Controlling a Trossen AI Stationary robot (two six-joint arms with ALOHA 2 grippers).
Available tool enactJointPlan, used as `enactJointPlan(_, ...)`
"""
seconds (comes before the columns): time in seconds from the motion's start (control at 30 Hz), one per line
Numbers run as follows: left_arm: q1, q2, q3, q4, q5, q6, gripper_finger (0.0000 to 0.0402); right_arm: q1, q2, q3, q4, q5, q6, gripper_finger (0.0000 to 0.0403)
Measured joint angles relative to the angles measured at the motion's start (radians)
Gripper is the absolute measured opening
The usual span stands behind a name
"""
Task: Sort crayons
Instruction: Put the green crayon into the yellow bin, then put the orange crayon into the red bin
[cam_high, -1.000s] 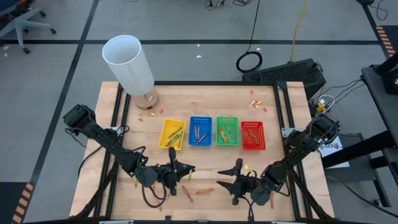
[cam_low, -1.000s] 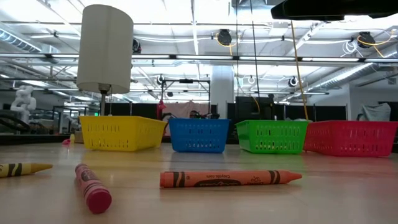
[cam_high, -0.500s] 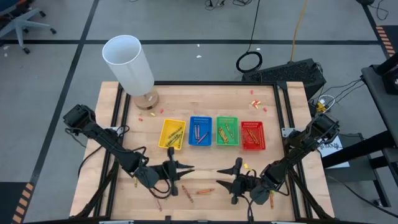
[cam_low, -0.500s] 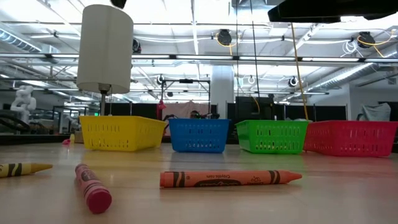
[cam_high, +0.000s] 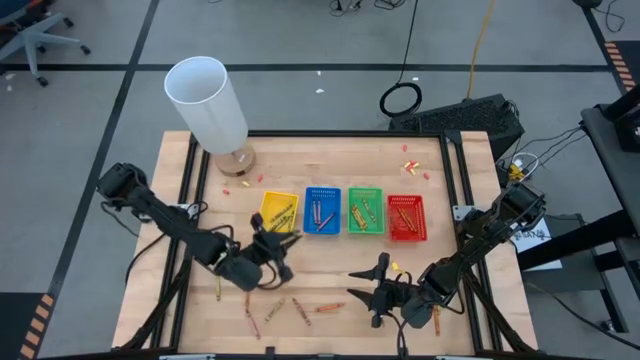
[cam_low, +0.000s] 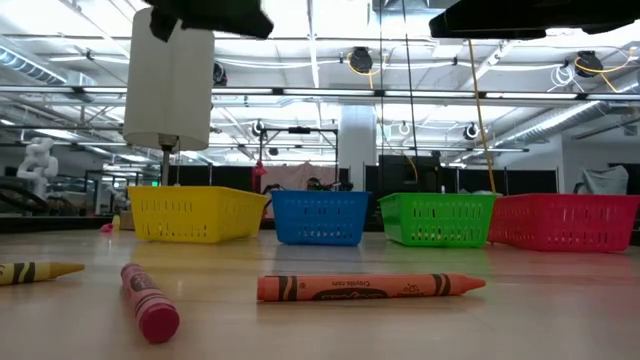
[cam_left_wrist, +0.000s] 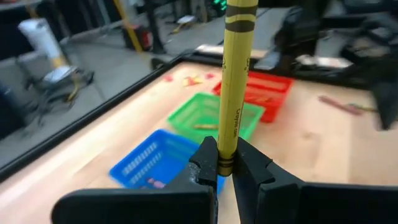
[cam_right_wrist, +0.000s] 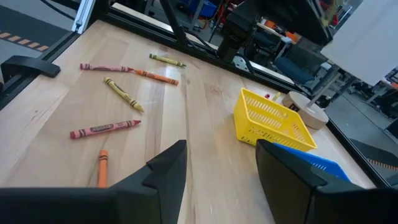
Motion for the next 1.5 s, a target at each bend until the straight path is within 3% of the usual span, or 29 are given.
enactJointPlan(0.13,0.053,-0.040,0.000,-0.221,0.003,-0.169,0.0018,0.000,0.000,0.000,0.001,0.000,0.000,0.0176)
enactJointPlan(0.33,0.134,-0.040,-0.008,-0.632,0.078,-0.585,0.0018,-0.002,0.000,0.000,0.001,0.000,-0.003,0.0176)
enactJointPlan(0.57,0.156,-0.031,-0.099,-0.641,0.205,-0.797,0.0018,-0.011,0.000,0.000,0.000,0.000,0.006,0.0176)
enactJointPlan(0.73,0.155,-0.031,-0.119,-0.645,0.254,-0.822,0.0018,-0.014,0.000,0.000,0.000,-0.001,0.008,0.0176)
enactJointPlan(1.2,0.156,-0.031,-0.120,-0.645,0.266,-0.840,0.0021,-0.016,0.000,0.000,-0.001,-0.001,0.008,0.0176)
enactJointPlan(1.5,0.155,0.014,-0.121,-0.611,0.265,-0.840,0.0088,-0.016,0.000,0.000,-0.005,-0.001,0.016,0.0176)
